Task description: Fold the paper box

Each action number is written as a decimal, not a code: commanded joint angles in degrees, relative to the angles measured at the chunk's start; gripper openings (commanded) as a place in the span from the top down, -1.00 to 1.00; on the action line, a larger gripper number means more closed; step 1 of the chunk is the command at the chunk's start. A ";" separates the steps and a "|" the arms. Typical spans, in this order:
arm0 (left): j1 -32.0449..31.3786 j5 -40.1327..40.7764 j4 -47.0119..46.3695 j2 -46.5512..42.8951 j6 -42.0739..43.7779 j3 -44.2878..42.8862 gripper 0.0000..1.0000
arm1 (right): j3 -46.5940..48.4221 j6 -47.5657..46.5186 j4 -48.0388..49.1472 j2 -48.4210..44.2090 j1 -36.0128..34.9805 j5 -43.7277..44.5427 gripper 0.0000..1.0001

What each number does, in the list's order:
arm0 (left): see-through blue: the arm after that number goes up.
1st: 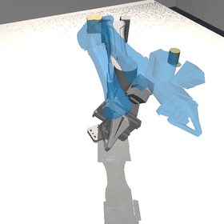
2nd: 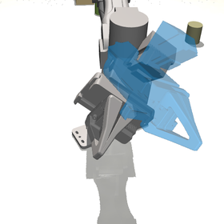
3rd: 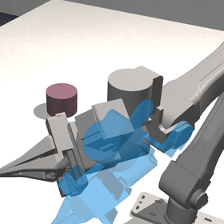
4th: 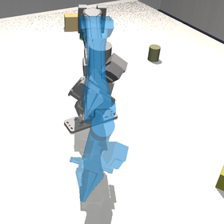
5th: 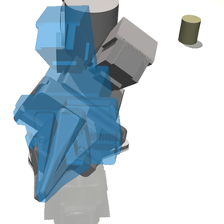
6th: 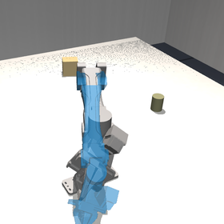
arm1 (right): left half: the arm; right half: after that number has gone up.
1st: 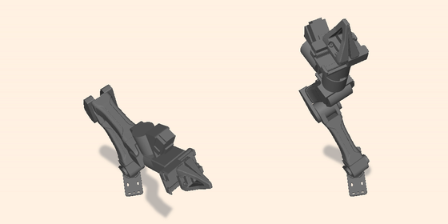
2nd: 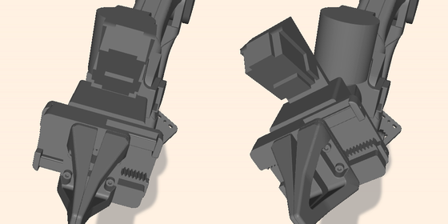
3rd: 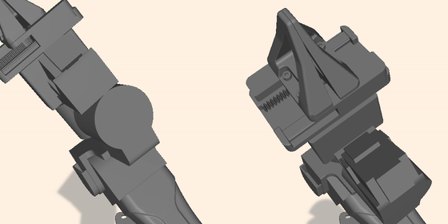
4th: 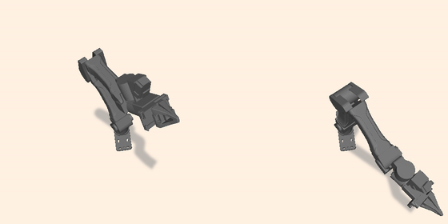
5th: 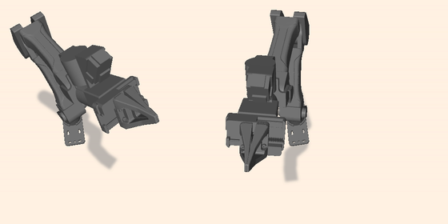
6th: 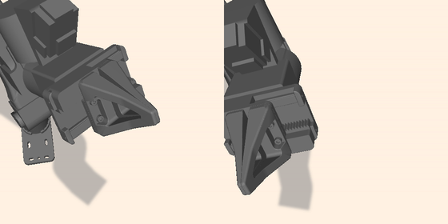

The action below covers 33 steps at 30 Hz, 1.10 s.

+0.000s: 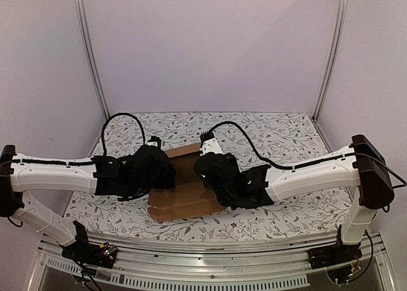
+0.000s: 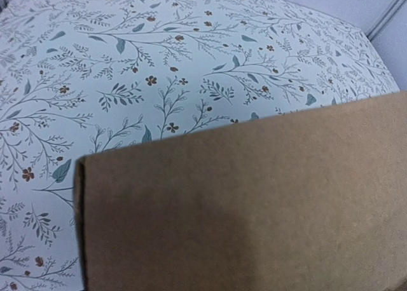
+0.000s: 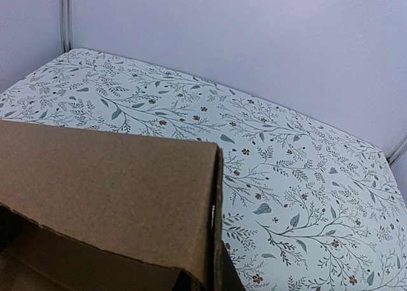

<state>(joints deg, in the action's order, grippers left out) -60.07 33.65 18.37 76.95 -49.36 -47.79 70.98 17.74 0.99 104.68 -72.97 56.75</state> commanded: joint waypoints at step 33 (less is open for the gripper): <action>3.23 -21.58 -7.67 -14.65 18.26 4.69 -0.59 | -25.46 -17.50 46.31 2.92 8.46 -39.89 1.00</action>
<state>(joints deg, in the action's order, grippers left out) -58.54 17.50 15.68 59.33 -32.84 -41.74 47.97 3.16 35.59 104.92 -65.01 21.54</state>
